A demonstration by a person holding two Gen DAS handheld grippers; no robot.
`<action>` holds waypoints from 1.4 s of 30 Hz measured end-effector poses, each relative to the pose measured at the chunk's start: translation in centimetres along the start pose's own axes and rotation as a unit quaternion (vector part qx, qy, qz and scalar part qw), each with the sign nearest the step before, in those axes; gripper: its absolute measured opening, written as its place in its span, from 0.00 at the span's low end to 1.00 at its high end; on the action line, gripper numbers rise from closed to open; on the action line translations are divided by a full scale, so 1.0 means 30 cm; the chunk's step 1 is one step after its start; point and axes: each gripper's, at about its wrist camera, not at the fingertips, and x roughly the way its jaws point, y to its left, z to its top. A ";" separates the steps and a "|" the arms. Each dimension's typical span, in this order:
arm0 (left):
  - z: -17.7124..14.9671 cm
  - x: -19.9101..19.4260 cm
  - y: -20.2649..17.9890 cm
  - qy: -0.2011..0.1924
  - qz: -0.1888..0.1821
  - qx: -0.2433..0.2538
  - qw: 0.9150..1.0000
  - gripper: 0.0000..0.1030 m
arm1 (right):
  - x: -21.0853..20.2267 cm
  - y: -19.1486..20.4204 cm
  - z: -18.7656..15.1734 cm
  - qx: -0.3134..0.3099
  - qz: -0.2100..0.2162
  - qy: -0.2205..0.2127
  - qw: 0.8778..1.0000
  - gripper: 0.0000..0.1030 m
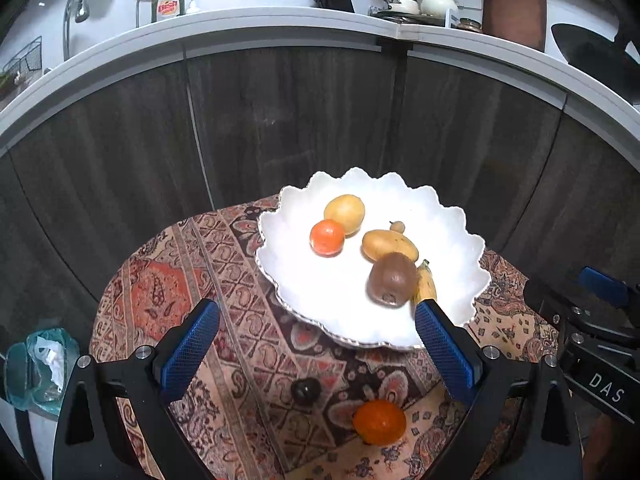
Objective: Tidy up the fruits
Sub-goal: 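Grasp the second orange with the left tool while the right tool grasps a dark plum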
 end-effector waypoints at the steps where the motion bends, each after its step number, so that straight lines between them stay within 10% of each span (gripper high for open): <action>1: -0.009 -0.003 -0.002 0.001 -0.001 0.000 1.000 0.97 | -0.004 -0.004 -0.009 -0.002 -0.001 0.002 1.000 0.79; 42: -0.318 0.141 -0.133 0.058 -0.039 0.022 0.997 0.68 | 0.113 -0.061 -0.246 -0.017 -0.019 0.030 0.999 0.79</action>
